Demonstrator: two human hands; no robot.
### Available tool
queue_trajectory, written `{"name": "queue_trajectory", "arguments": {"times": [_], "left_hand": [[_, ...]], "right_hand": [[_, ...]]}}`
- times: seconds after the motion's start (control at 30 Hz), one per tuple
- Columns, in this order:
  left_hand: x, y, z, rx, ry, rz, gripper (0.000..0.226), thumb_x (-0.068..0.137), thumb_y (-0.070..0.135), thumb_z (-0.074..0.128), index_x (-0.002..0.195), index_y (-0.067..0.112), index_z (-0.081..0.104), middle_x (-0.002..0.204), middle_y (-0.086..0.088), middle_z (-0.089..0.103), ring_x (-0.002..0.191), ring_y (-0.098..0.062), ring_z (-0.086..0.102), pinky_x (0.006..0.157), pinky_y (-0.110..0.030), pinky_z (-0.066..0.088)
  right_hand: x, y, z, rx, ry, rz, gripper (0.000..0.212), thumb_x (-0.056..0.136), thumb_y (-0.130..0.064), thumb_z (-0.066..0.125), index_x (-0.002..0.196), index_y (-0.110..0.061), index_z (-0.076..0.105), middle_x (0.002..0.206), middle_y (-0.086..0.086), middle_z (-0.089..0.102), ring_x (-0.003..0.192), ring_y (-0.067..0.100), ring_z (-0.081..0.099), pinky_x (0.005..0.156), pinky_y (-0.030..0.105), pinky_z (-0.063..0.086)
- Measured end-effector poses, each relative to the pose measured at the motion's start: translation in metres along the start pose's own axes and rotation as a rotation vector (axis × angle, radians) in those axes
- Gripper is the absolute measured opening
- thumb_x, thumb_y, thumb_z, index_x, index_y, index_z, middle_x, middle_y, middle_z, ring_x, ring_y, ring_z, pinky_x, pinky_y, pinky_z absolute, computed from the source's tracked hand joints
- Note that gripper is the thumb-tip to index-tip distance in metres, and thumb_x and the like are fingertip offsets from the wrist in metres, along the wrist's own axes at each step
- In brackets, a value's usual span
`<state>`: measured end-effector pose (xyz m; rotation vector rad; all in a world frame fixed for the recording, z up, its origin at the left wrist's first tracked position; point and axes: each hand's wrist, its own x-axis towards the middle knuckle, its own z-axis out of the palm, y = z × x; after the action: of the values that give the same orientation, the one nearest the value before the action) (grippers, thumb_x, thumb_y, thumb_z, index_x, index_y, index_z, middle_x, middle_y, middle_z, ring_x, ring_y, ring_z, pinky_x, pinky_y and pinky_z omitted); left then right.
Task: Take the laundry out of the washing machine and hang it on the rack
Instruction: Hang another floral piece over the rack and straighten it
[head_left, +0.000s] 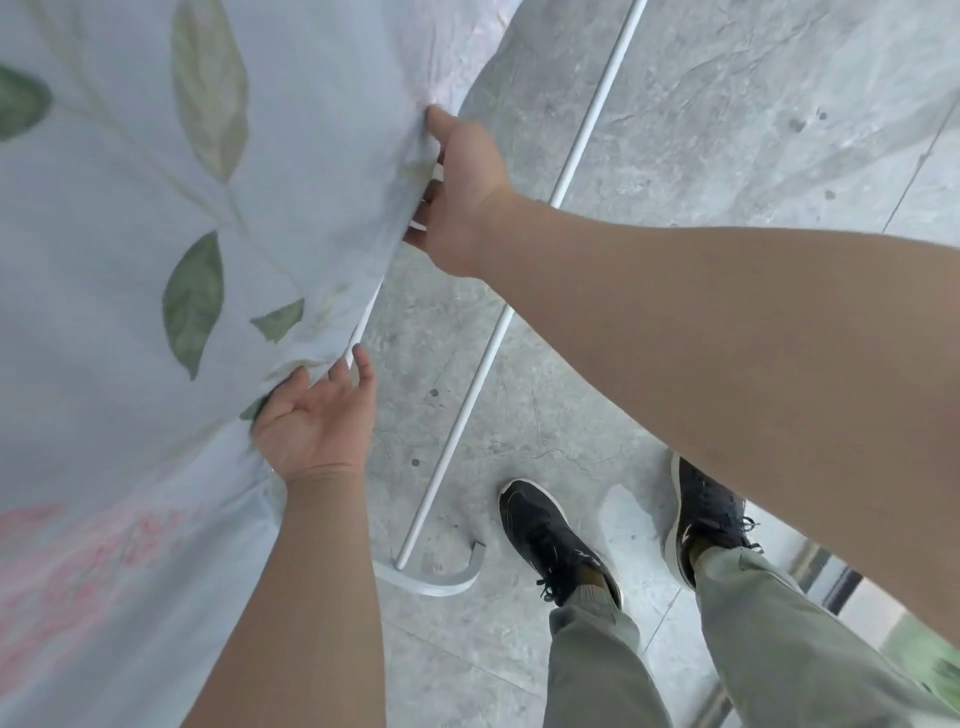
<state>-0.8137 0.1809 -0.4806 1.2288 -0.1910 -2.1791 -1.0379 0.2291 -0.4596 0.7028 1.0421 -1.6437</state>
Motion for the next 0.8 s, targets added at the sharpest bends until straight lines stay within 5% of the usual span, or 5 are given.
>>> {"name": "queue_trajectory", "arguments": {"times": [0.1, 0.2, 0.37, 0.53, 0.8], "left_hand": [[-0.002, -0.003, 0.000, -0.043, -0.100, -0.014, 0.032, 0.080, 0.000, 0.057, 0.109, 0.007, 0.070, 0.120, -0.008, 0.068, 0.116, -0.026, 0.063, 0.108, -0.050, 0.037], [-0.004, -0.009, 0.003, -0.021, -0.025, 0.002, 0.006, 0.086, 0.013, 0.065, 0.088, 0.010, 0.070, 0.088, 0.000, 0.069, 0.101, -0.024, 0.065, 0.097, -0.040, 0.047], [-0.001, -0.012, 0.004, -0.058, 0.084, 0.006, 0.014, 0.094, 0.018, 0.057, 0.093, 0.006, 0.065, 0.076, 0.002, 0.055, 0.079, -0.020, 0.066, 0.063, -0.024, 0.055], [-0.002, -0.001, 0.007, -0.144, 0.157, 0.011, 0.013, 0.097, 0.006, 0.055, 0.090, -0.001, 0.064, 0.080, -0.006, 0.066, 0.074, -0.013, 0.061, 0.059, -0.018, 0.055], [-0.003, 0.004, 0.019, -0.129, 0.336, 0.044, 0.020, 0.099, -0.001, 0.047, 0.087, 0.004, 0.061, 0.075, -0.004, 0.061, 0.064, -0.013, 0.057, 0.053, -0.018, 0.051]], "right_hand": [[0.001, -0.003, 0.002, 0.054, -0.009, 0.005, 0.024, 0.098, -0.034, 0.055, 0.104, -0.013, 0.064, 0.112, 0.010, 0.071, 0.112, 0.032, 0.067, 0.102, 0.050, 0.050], [-0.001, -0.001, -0.001, 0.034, -0.004, -0.005, 0.022, 0.100, -0.029, 0.056, 0.109, -0.010, 0.064, 0.115, 0.009, 0.071, 0.113, 0.031, 0.066, 0.099, 0.049, 0.051], [-0.005, 0.015, -0.007, 0.040, 0.055, -0.003, 0.031, 0.101, -0.027, 0.059, 0.126, -0.009, 0.062, 0.121, 0.009, 0.070, 0.107, 0.029, 0.068, 0.097, 0.049, 0.054], [-0.008, 0.022, -0.007, 0.069, 0.101, 0.014, 0.028, 0.102, -0.022, 0.052, 0.123, -0.008, 0.063, 0.118, 0.012, 0.070, 0.094, 0.031, 0.065, 0.096, 0.049, 0.054], [-0.012, 0.013, 0.012, 0.136, -0.019, 0.034, 0.048, 0.099, -0.050, 0.055, 0.127, -0.013, 0.067, 0.127, 0.007, 0.069, 0.118, 0.028, 0.066, 0.105, 0.048, 0.049]]}}
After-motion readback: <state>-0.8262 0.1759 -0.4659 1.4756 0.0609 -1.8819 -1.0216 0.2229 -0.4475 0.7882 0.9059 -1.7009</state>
